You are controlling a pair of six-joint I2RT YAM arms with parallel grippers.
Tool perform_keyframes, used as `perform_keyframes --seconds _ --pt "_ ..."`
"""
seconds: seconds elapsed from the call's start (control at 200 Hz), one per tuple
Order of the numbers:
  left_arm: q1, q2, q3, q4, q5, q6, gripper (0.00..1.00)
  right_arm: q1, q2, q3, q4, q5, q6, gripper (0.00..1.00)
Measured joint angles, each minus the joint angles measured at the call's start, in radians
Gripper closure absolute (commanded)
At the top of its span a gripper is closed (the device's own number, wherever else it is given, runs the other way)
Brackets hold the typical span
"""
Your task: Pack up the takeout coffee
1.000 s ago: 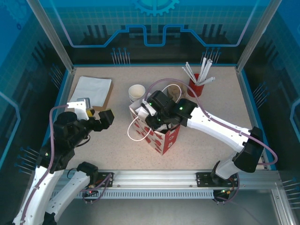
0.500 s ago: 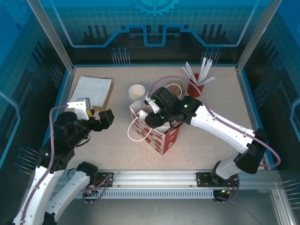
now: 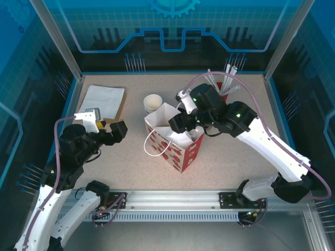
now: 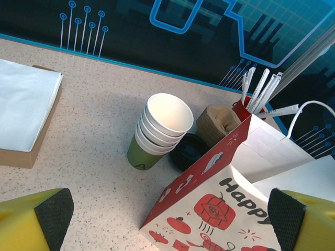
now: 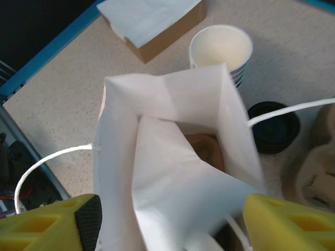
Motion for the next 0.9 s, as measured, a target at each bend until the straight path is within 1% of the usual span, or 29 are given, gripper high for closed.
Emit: perform_keyframes --seconds 0.055,0.17,0.28,0.425,0.585,0.745,0.9 --pt "0.0 0.0 0.0 0.005 0.0 -0.003 0.01 -0.016 -0.026 0.001 -0.005 0.016 -0.01 0.2" --pt "0.0 0.0 0.0 0.009 0.0 -0.01 0.01 -0.059 -0.091 -0.007 -0.011 0.063 -0.036 0.11" --pt "0.0 0.001 0.0 0.011 -0.001 -0.01 0.01 -0.123 -0.193 -0.072 0.001 0.107 -0.06 0.0" --pt "0.0 0.007 0.0 0.024 -0.018 -0.009 0.01 -0.232 -0.341 -0.216 0.03 0.172 -0.064 0.0" --pt "0.0 0.006 -0.023 0.037 -0.108 -0.006 0.01 -0.34 -0.497 -0.432 0.099 0.251 -0.063 0.0" --pt "0.0 -0.006 -0.146 0.085 -0.225 0.039 0.01 -0.426 -0.634 -0.67 0.191 0.344 -0.062 0.0" --pt "0.0 -0.017 -0.263 0.122 -0.312 0.103 0.01 -0.499 -0.687 -0.856 0.285 0.416 -0.034 0.0"
